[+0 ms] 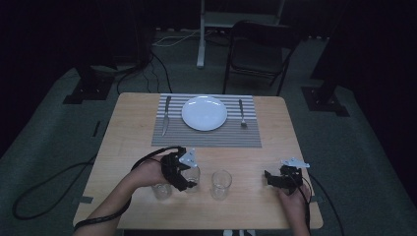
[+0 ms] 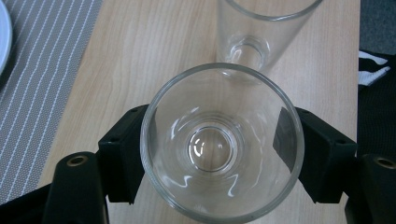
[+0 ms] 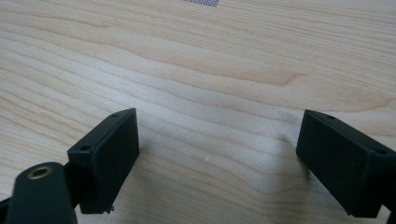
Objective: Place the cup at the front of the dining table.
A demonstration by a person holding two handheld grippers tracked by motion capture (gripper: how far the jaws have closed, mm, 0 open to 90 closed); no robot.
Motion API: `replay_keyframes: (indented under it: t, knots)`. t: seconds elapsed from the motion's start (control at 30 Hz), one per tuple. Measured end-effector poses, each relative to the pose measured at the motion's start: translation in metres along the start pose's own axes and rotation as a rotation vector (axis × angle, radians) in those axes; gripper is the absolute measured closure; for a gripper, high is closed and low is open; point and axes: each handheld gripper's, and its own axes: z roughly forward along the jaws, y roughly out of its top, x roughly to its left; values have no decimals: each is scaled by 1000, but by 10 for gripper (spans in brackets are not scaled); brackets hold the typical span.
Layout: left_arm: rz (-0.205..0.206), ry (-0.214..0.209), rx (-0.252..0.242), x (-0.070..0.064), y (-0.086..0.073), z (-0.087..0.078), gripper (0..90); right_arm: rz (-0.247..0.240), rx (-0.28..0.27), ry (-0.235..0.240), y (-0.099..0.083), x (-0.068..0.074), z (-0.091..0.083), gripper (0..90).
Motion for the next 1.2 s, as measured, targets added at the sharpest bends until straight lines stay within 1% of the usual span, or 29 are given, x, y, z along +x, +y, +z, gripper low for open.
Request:
replay_keyframes:
  t: [0.1, 0.13, 0.2, 0.23, 0.3, 0.33, 0.37, 0.43, 0.47, 0.5, 0.6, 0.63, 0.7, 0.73, 0.8, 0.87, 1.0, 1.07, 1.1, 1.13, 1.17, 1.2]
  knots:
    - [-6, 19, -5, 5, -1, -1, 285, 0, 0, 0, 0, 0, 0, 129]
    - [-15, 13, -7, 7, -1, -2, 285, 0, 0, 0, 0, 0, 0, 129]
    - [-20, 19, -21, 11, -1, -5, 285, 0, 0, 0, 0, 0, 0, 129]
    - [-23, 19, -18, 13, 0, -6, 286, 0, 0, 0, 0, 0, 0, 129]
    - [-29, 36, -26, 17, 1, -8, 285, -1, 0, 0, 0, 0, 0, 129]
    - [-35, 39, -20, 19, 2, -9, 285, 1, 0, 0, 0, 0, 0, 129]
    - [-38, 51, -20, 22, 2, -10, 285, 1, 0, 0, 0, 0, 0, 129]
    - [-52, 47, -17, 28, 1, -13, 286, 1, 0, 0, 0, 0, 0, 129]
    - [-56, 53, -18, 32, 1, -14, 285, 1, 0, 0, 0, 0, 0, 129]
    - [-66, 62, -16, 34, 0, -15, 286, 2, 0, 0, 0, 0, 0, 129]
    - [-88, 110, -22, 44, 0, -20, 286, 0, -1, 0, 0, 0, 0, 130]
    - [-103, 124, -24, 48, 0, -22, 286, 0, -1, 0, 0, 0, 0, 129]
    - [-114, 151, -24, 54, 1, -24, 286, 0, -1, 0, 0, 0, 0, 129]
    - [-128, 157, -17, 59, 2, -25, 286, 0, 0, -1, 0, 0, 0, 130]
    - [-148, 176, -31, 66, 3, -27, 286, 0, -1, -1, 0, 0, 0, 129]
    - [-198, 187, -47, 75, 2, -28, 286, 0, 0, 0, 0, 0, 0, 129]
    - [-261, 254, -48, 91, 1, -28, 286, 0, 0, 0, 0, 0, 0, 130]
    - [-285, 285, -50, 98, 0, -25, 286, 1, 0, 0, 0, 0, 0, 129]
    - [-308, 296, -53, 102, -2, -24, 286, 1, 0, 0, 0, 0, 0, 129]
    - [-315, 300, -52, 105, -2, -23, 286, 1, 0, 0, 0, 0, 0, 130]
    - [-329, 313, -63, 109, -4, -22, 286, 1, 0, 0, 0, 0, 0, 129]
    - [-348, 322, -60, 112, -4, -21, 286, 1, 0, 0, 0, 0, 0, 130]
